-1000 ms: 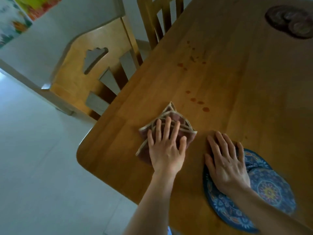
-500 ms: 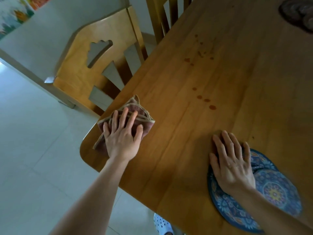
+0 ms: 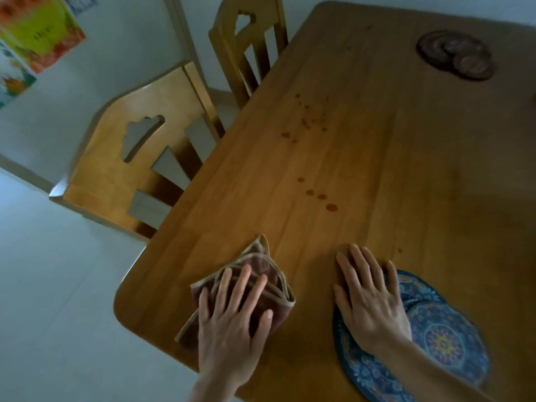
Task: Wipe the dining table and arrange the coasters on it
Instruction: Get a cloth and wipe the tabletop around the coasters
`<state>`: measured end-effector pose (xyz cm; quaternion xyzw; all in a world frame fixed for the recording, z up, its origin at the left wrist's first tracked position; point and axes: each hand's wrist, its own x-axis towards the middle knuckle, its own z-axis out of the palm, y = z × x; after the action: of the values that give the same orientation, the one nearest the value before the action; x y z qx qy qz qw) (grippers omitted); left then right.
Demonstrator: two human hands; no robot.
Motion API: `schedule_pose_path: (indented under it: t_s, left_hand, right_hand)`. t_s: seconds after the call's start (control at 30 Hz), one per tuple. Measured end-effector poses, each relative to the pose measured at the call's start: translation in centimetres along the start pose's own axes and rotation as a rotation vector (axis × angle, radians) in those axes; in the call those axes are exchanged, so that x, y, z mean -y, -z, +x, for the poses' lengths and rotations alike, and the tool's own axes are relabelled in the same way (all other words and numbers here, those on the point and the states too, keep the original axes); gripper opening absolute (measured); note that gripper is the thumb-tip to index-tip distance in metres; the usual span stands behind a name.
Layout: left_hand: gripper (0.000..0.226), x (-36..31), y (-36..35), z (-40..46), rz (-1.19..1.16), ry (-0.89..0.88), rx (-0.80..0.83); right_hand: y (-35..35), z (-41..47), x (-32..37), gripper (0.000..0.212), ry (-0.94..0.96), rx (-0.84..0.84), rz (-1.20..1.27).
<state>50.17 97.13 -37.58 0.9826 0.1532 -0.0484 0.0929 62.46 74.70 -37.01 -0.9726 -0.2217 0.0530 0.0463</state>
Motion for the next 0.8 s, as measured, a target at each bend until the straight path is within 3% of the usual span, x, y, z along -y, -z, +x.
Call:
schedule_pose_path:
  t_s: [0.07, 0.17, 0.33, 0.57, 0.7, 0.8]
  left_hand:
    - [0.055, 2.1, 0.6, 2.5, 0.035, 0.006, -0.007]
    - [0.061, 3.3, 1.6, 8.4, 0.039, 0.150, -0.049]
    - [0.059, 2.7, 2.3, 16.2, -0.008, 0.293, -0.135]
    - [0.059, 2.8, 3.4, 22.8, -0.030, 0.366, -0.120]
    - [0.055, 0.2, 3.7, 26.8, -0.087, 0.451, -0.146]
    - [0.054, -4.0, 3.4, 28.6, -0.128, 0.324, -0.141]
  right_hand:
    - [0.2, 0.3, 0.0, 0.056, -0.018, -0.004, 0.034]
    - [1.1, 1.4, -0.5, 0.047, -0.092, -0.002, 0.131]
    - [2.3, 8.8, -3.4, 0.033, -0.211, -0.147, 0.287]
    - [1.2, 13.0, -6.7, 0.058, -0.249, -0.157, 0.150]
    - [1.0, 13.4, -6.4, 0.057, -0.240, -0.170, 0.139]
    - [0.9, 13.5, -6.6, 0.054, -0.246, -0.196, 0.151]
